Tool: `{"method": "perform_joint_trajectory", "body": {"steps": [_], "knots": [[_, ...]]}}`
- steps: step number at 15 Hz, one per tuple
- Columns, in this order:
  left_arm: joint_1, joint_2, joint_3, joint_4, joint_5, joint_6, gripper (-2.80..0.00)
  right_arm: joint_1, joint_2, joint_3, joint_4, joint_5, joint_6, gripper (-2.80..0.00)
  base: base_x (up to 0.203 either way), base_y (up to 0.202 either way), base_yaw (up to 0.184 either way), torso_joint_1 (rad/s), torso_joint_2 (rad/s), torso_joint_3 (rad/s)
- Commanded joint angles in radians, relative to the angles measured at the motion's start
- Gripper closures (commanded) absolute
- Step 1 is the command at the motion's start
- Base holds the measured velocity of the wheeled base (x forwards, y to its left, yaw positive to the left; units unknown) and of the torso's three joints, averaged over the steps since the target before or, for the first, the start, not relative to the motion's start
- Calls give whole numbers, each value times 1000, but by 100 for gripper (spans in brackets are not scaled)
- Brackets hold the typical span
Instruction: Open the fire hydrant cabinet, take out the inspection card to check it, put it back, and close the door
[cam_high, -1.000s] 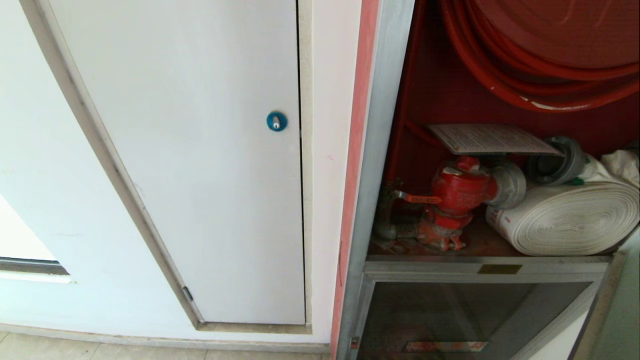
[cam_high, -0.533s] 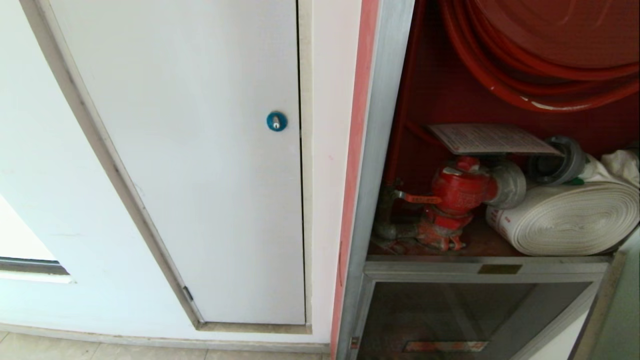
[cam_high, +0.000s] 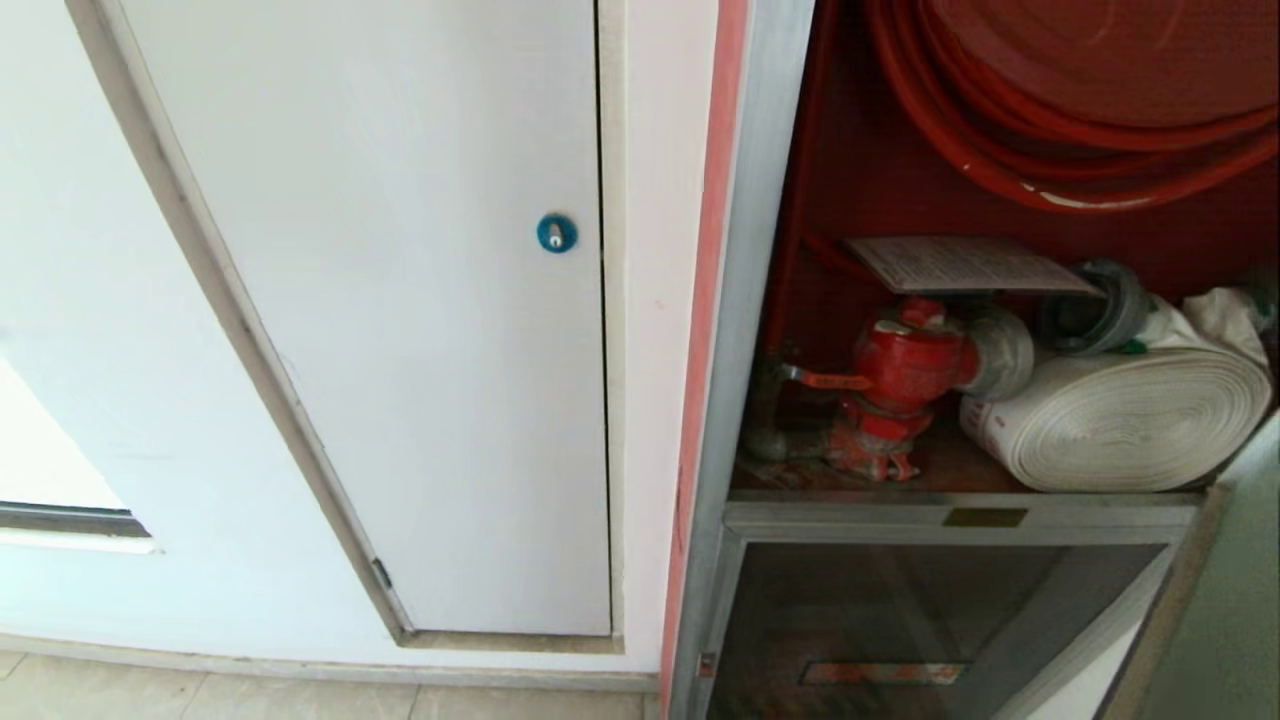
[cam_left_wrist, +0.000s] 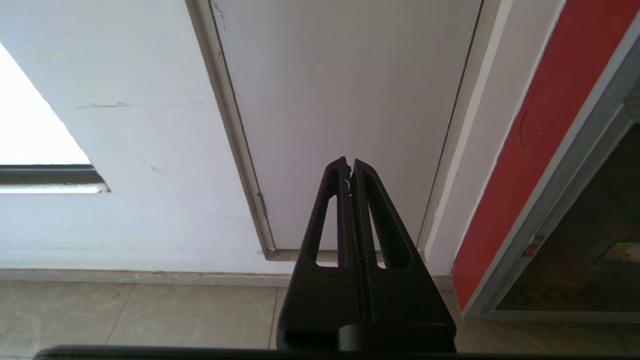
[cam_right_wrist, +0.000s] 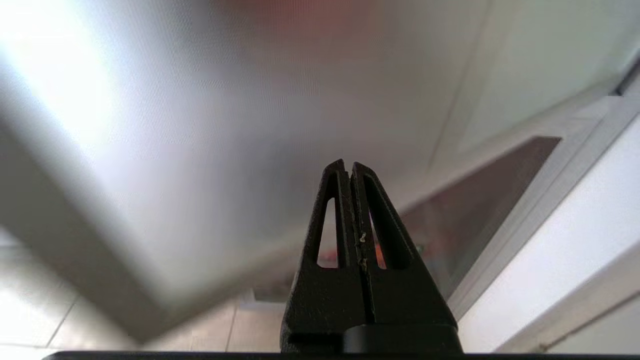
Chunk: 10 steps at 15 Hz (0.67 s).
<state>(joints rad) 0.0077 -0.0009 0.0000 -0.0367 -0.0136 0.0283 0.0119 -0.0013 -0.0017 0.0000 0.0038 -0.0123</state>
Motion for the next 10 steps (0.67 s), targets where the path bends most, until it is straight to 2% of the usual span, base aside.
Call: {"method": "perform_joint_trajectory", "body": {"steps": [1, 10], "knots": [[0, 2, 14, 0, 0, 0, 0, 0, 1, 0, 0, 1, 0, 0, -200, 0, 2, -12, 2, 2], [0, 2, 14, 0, 0, 1, 0, 0, 1, 0, 0, 1, -1, 0, -195, 0, 1, 3, 4, 3]]}}
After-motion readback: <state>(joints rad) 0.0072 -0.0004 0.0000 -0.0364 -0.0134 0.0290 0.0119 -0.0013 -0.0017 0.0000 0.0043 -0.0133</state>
